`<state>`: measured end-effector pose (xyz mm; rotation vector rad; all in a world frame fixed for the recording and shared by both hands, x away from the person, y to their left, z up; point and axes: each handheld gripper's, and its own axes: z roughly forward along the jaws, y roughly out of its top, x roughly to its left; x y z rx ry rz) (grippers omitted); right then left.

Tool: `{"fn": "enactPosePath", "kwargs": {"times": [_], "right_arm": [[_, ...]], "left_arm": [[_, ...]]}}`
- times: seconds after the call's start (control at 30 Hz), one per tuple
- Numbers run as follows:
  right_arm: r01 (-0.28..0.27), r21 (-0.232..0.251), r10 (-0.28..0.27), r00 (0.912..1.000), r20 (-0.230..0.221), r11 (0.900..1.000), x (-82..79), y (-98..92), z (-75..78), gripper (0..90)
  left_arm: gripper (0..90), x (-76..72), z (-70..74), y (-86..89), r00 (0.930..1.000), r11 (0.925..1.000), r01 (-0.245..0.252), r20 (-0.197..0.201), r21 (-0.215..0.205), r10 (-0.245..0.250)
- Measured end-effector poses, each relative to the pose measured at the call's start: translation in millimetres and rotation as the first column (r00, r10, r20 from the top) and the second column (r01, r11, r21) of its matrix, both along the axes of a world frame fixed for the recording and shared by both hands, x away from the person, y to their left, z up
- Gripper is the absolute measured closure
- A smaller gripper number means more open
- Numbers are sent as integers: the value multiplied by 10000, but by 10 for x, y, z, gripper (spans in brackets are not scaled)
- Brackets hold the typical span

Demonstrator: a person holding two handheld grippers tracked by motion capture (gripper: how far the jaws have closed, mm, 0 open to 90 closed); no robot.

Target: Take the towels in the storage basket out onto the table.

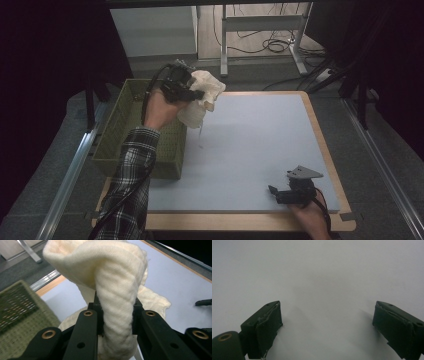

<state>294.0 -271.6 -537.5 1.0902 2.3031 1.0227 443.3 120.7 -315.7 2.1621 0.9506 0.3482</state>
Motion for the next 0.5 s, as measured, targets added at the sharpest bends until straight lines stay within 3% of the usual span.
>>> {"fn": "enactPosePath", "kwargs": {"times": [0.5], "right_arm": [[-3,6,3,10000,-11,10000,0,0,0,88]], "left_arm": [[750,6,-378,-547,9961,9965,819,-352,147,-813]]}}
